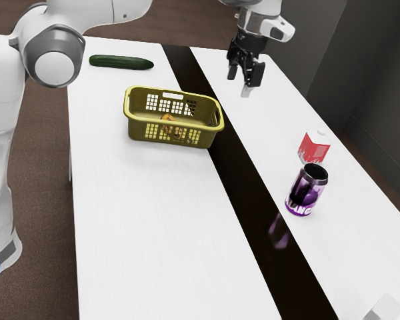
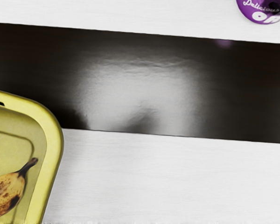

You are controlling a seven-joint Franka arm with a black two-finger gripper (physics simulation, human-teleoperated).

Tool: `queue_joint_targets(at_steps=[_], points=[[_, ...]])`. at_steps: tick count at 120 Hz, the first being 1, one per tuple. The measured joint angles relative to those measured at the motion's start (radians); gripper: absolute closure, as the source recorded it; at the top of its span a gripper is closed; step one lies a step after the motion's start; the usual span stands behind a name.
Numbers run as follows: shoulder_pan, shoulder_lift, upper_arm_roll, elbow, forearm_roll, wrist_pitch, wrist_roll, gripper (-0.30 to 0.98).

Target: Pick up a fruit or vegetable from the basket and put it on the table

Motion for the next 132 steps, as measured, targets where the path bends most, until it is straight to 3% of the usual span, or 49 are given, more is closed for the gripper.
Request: queue_joint_targets(at_steps=[49, 66, 90, 104, 116, 132], points=[[-0.001, -0.002, 0.000, 0.004, 0.001, -0.010, 0.006, 0.00], [0.001, -0.030, 0.006, 0.145, 0.000, -0.050, 0.009, 0.00], [0.025, -0.019, 0.022, 0.157, 0.004, -0.048, 0.038, 0.00], [0.026, -0.037, 0.044, 0.051, 0.018, -0.029, 0.129, 0.00], [0.025, -0.169, 0.078, -0.226, 0.038, 0.057, 0.220, 0.00], [0.057, -0.197, 0.121, -0.338, 0.057, 0.136, 0.346, 0.00]])
